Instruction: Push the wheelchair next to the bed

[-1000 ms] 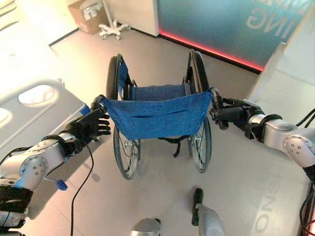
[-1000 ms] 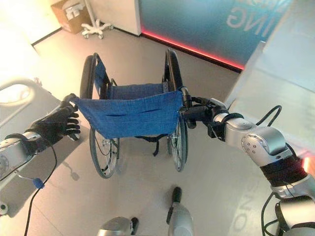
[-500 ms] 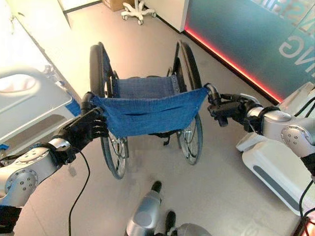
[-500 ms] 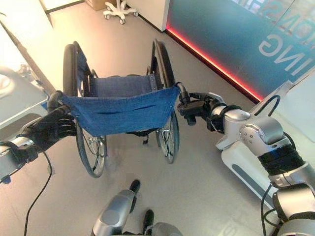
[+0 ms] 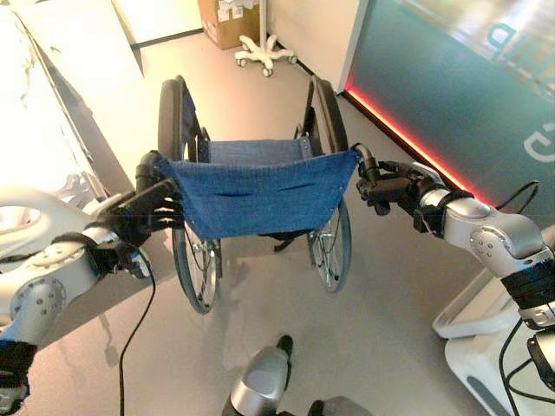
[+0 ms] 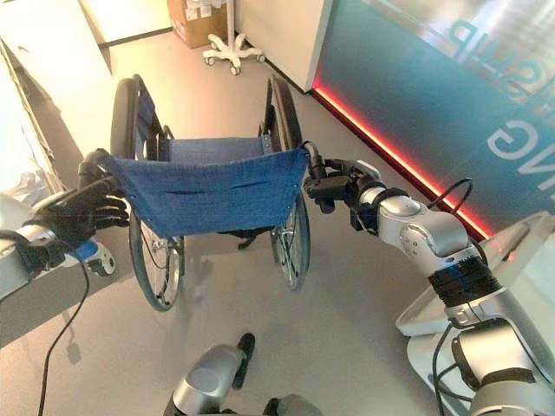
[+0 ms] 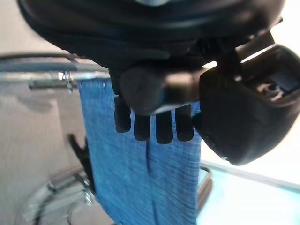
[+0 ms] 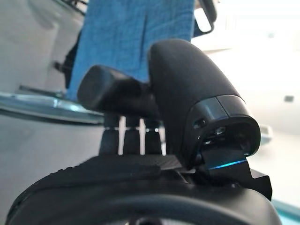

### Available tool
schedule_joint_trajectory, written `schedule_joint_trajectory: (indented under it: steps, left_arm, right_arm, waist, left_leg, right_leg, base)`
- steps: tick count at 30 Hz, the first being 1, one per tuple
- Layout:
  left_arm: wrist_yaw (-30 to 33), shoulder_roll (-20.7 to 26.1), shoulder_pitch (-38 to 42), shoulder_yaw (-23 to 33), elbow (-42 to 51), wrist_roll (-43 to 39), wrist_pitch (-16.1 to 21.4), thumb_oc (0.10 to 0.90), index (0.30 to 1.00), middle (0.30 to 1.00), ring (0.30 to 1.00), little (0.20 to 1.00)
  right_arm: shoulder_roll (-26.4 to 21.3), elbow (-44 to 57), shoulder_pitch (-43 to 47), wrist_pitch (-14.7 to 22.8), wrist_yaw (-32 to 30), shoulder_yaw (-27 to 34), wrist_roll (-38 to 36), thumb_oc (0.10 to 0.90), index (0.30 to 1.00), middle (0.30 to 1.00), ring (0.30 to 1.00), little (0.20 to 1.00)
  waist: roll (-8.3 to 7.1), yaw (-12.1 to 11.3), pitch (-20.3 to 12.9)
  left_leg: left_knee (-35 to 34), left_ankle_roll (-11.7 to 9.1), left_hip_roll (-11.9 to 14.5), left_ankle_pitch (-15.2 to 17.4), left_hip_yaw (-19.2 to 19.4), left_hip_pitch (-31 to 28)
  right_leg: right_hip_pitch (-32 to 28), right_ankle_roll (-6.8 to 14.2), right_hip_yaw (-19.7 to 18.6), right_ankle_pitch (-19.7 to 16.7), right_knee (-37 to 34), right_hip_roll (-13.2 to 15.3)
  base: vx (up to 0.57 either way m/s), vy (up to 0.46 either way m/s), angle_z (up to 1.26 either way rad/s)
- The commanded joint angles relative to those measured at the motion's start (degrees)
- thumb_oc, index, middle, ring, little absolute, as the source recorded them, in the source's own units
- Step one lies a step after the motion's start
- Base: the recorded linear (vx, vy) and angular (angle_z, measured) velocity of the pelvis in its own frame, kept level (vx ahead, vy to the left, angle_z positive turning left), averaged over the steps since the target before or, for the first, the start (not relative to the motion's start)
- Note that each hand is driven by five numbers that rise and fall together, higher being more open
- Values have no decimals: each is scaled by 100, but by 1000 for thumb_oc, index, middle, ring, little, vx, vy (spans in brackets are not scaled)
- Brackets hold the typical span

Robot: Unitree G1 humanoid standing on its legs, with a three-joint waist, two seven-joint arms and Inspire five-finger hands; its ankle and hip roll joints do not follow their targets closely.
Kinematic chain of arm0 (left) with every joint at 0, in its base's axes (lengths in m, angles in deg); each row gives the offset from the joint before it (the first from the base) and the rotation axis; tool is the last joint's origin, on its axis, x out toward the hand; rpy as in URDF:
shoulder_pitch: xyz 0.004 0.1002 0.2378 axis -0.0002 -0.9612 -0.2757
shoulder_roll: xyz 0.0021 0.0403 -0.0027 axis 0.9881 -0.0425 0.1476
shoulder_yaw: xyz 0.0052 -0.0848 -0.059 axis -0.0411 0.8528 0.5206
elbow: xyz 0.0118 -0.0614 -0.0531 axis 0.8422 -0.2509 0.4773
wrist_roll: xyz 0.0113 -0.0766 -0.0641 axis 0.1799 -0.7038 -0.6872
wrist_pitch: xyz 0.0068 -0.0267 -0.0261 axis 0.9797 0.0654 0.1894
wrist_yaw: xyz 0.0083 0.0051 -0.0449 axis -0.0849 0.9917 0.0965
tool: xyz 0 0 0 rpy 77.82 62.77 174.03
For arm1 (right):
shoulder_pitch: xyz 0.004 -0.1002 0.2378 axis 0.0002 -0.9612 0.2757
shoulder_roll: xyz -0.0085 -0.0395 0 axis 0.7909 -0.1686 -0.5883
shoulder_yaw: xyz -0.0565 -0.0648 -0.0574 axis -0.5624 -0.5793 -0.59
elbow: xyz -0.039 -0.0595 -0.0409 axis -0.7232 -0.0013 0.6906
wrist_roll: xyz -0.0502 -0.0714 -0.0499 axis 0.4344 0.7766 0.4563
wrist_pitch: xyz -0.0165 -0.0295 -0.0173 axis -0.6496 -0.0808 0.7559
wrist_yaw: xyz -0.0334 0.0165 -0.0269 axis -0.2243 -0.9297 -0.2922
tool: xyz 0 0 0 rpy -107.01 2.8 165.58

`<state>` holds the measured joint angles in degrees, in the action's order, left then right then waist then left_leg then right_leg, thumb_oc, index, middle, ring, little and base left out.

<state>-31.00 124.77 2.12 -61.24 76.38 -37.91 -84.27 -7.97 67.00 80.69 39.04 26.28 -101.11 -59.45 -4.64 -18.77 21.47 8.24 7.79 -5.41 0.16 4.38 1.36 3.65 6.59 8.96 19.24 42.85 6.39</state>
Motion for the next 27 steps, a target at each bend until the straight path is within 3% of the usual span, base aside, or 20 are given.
schedule_joint_trajectory:
  steps: [1, 2, 3, 4, 7, 10, 11, 13, 15, 16, 18, 19, 21, 22, 23, 24, 25, 26, 27]
  left_arm:
    - [-289, 491, 1385, 181, 276, -385, 1276, 400, 300, 300, 300, 300]
    - [-262, 503, 1552, 48, 231, -405, 1362, 400, 300, 300, 300, 300]
    - [-259, 505, 1587, 16, 215, -404, 1376, 400, 300, 300, 300, 300]
    - [-247, 535, 1698, -67, 142, -396, 1434, 400, 300, 300, 300, 300]
    - [-336, 490, 1596, 51, 57, -294, 1456, 400, 300, 300, 300, 300]
    - [-611, 268, 1158, 350, 17, -245, 1505, 400, 300, 300, 300, 300]
    - [-578, 155, 845, 536, 192, -269, 1461, 400, 300, 300, 300, 300]
    - [-418, 65, 657, 678, 365, -288, 1405, 400, 300, 300, 300, 300]
    - [-172, -49, 471, 829, 602, -266, 1368, 400, 300, 300, 300, 300]
    - [-137, -53, 447, 850, 633, -271, 1368, 400, 300, 300, 300, 300]
    - [-70, -111, 374, 954, 742, -223, 1302, 400, 300, 300, 300, 300]
    - [-56, -190, 412, 953, 733, -112, 1227, 400, 300, 300, 300, 300]
    - [-43, -194, 455, 939, 675, -62, 1218, 400, 300, 300, 300, 300]
    - [-52, -154, 403, 1005, 595, -78, 1273, 400, 300, 300, 300, 300]
    - [-62, -135, 375, 1041, 564, -96, 1296, 400, 300, 300, 300, 300]
    - [-89, -104, 350, 1076, 528, -122, 1312, 400, 300, 300, 300, 300]
    - [-135, -79, 338, 1087, 484, -140, 1351, 400, 300, 300, 300, 300]
    - [-186, -71, 317, 1071, 463, -141, 1380, 400, 300, 300, 300, 300]
    - [-254, -103, 339, 981, 461, -79, 1426, 400, 300, 300, 300, 300]
  right_arm:
    - [-255, 594, 382, 710, 395, -265, -186, 400, 300, 300, 300, 300]
    - [-266, 587, 427, 756, 329, -256, -245, 400, 300, 300, 300, 300]
    - [-267, 588, 438, 755, 313, -256, -257, 400, 300, 300, 300, 300]
    - [-280, 718, 633, 612, 162, -276, -445, 400, 300, 300, 300, 300]
    - [-381, 941, 916, 276, -23, -276, -771, 400, 300, 300, 300, 300]
    - [-626, 1003, 1087, 45, 16, -330, -944, 400, 300, 300, 300, 300]
    - [-721, 894, 1074, -11, 206, -315, -877, 400, 300, 300, 300, 300]
    - [-807, 844, 1098, -27, 406, -367, -804, 400, 300, 300, 300, 300]
    - [-982, 847, 1138, 37, 664, -512, -707, 400, 300, 300, 300, 300]
    - [-1003, 849, 1141, 62, 712, -535, -686, 400, 300, 300, 300, 300]
    - [-1017, 847, 1167, 139, 807, -592, -651, 400, 300, 300, 300, 300]
    - [-962, 890, 1155, 139, 801, -597, -652, 400, 300, 300, 300, 300]
    - [-916, 952, 1132, 133, 776, -595, -605, 400, 300, 300, 300, 300]
    - [-769, 1018, 1171, 103, 688, -679, -523, 400, 300, 300, 300, 300]
    - [-718, 1021, 1188, 98, 665, -706, -499, 400, 300, 300, 300, 300]
    - [-635, 1001, 1236, 87, 606, -759, -477, 400, 300, 300, 300, 300]
    - [-473, 919, 1281, 95, 550, -810, -390, 400, 300, 300, 300, 300]
    - [-396, 824, 1308, 111, 546, -841, -337, 400, 300, 300, 300, 300]
    - [-297, 719, 1295, 145, 506, -865, -246, 400, 300, 300, 300, 300]
  waist:
    - [258, 537, -860]
    - [249, 651, -747]
    - [265, 664, -729]
    - [213, 695, -666]
    - [161, 723, -650]
    - [114, 837, -819]
    - [96, 900, -960]
    - [42, 927, -1005]
    - [-53, 977, -987]
    - [-67, 975, -977]
    - [-120, 910, -865]
    - [-100, 818, -730]
    - [-110, 724, -653]
    - [-62, 589, -635]
    - [-48, 550, -634]
    - [-15, 491, -638]
    - [122, 401, -701]
    - [154, 329, -715]
    - [213, 257, -771]
  left_leg:
    - [477, -442, -260, 329, -755, 208]
    - [570, -471, -238, 700, -967, -92]
    - [590, -477, -217, 759, -999, -135]
    - [713, -555, -102, 1069, -1138, -376]
    - [824, -610, 45, 1287, -1250, -628]
    - [1203, -657, 107, 1092, -1357, -683]
    - [1562, -838, 282, 679, -1341, -752]
    - [2159, -980, 374, 310, -1235, -674]
    - [3545, -1189, 473, -454, -1039, -240]
    - [3790, -1206, 452, -546, -1022, -97]
    - [4828, -1211, 146, -599, -872, 588]
    - [4918, -1138, 47, -421, -811, 1043]
    - [4628, -1062, -117, -291, -755, 1278]
    - [3634, -1005, -157, -248, -604, 1282]
    - [3292, -991, -129, -269, -537, 1247]
    - [2666, -986, -52, -378, -443, 1196]
    - [1702, -1062, 117, -663, -274, 1302]
    - [1107, -1122, 116, -887, -71, 1317]
    - [452, -1158, 151, -1113, 458, 1482]
  right_leg:
    - [-137, 150, 117, -2063, -2796, 18]
    - [213, 274, 52, -2461, -3484, 365]
    - [207, 293, 62, -2498, -3585, 382]
    - [496, 442, 76, -2790, -4190, 646]
    - [567, 519, 55, -2907, -4073, 622]
    - [435, 509, -122, -2771, -3854, 356]
    - [376, 348, -38, -2568, -3618, 182]
    - [260, 177, 108, -2428, -3569, 111]
    - [-24, -149, 198, -2226, -3615, -72]
    - [-81, -200, 211, -2202, -3630, -111]
    - [-315, -368, 239, -2082, -3643, -260]
    - [-550, -414, 284, -2024, -3659, -387]
    - [-696, -387, 285, -2004, -3696, -442]
    - [-872, -347, 280, -1892, -3729, -590]
    - [-922, -344, 284, -1854, -3738, -624]
    - [-1012, -356, 309, -1773, -3750, -684]
    - [-1186, -421, 445, -1590, -3779, -916]
    - [-1357, -461, 467, -1456, -3782, -1005]
    - [-1632, -516, 550, -1250, -3789, -1202]
  base:
    - [420, -373, 105]
    - [360, -306, 72]
    - [590, -514, 70]
    - [439, -359, 81]
    - [494, -341, 63]
    - [489, -238, 43]
    - [499, -269, 60]
    - [371, -277, 50]
    - [333, -372, 5]
    - [300, -347, -18]
    - [319, -318, -5]
    - [310, -255, 38]
    - [353, -188, 67]
    - [410, -161, 34]
    - [397, -134, -8]
    - [419, -100, -32]
    - [490, -110, -45]
    - [659, -162, -54]
    - [549, -137, -42]
